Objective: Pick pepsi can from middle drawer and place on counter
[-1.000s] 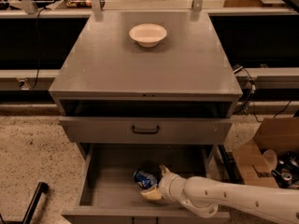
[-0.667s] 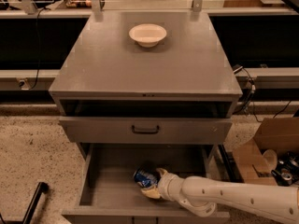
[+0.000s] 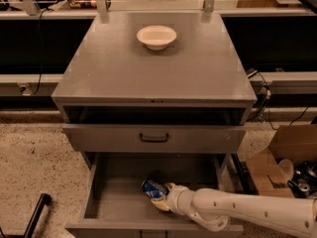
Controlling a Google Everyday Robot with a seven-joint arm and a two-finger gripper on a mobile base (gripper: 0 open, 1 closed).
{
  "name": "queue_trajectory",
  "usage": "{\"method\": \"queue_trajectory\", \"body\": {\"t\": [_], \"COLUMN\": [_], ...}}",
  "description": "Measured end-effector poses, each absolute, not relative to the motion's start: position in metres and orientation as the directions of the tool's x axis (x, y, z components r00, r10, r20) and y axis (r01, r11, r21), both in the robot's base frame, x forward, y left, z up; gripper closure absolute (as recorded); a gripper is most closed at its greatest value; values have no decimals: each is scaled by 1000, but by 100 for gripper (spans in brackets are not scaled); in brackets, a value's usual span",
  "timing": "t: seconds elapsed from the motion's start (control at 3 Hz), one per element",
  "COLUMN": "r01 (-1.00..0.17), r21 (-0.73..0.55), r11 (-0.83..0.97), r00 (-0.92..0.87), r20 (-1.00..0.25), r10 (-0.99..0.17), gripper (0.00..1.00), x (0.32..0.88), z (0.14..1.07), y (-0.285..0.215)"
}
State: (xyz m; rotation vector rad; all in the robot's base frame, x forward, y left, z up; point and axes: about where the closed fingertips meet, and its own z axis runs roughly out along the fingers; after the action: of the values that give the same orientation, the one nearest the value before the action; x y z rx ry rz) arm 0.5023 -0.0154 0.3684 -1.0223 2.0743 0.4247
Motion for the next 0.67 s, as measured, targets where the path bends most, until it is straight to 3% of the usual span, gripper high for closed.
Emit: {"method": "queue_trajectory", "body": {"t": [0.33, 0.67], "r01": [-788, -792], "r21": [-22, -27], "r11": [615, 611], "r00": [-359, -299], "r20": [-794, -854], "r10": [-490, -425], "gripper": [89, 100], "x": [495, 497], "z": [383, 428], "y": [-27, -59]}}
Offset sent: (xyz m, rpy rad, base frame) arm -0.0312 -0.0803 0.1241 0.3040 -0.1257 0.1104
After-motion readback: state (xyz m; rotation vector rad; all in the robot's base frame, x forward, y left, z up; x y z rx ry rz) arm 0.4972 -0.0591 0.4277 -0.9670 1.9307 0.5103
